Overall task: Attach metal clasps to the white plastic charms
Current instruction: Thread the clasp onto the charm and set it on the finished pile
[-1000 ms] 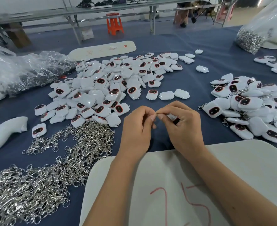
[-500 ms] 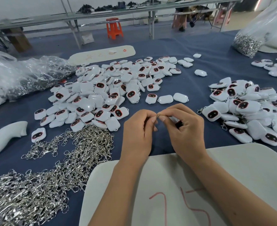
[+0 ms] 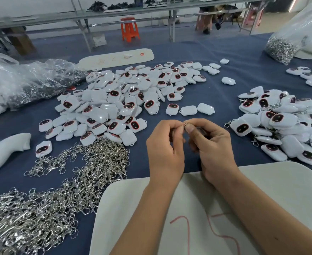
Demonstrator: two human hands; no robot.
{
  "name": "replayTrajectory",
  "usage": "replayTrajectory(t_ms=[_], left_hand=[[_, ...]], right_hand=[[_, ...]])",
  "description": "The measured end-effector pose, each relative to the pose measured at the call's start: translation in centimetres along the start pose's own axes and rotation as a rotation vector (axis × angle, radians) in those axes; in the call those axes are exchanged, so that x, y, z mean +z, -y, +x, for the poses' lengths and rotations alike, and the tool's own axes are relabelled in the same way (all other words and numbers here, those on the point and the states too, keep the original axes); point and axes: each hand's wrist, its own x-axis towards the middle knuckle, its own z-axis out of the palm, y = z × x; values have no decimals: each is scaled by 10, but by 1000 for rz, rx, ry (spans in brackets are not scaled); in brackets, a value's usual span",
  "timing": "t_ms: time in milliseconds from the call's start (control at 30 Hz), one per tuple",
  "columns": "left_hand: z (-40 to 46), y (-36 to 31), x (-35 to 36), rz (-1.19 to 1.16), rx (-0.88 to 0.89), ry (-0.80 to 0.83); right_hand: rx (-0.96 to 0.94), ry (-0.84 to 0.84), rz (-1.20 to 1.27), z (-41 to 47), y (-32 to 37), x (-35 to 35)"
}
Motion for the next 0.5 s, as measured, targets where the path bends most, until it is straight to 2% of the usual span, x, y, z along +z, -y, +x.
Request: replayTrajectory(t_ms=[333, 500], left_hand=[[2, 5, -4, 97, -8, -20], [8, 7, -12, 231, 78, 78]], right_hand=[[-38, 59, -126, -1, 0, 2], [-16, 35, -176, -2, -2, 2]])
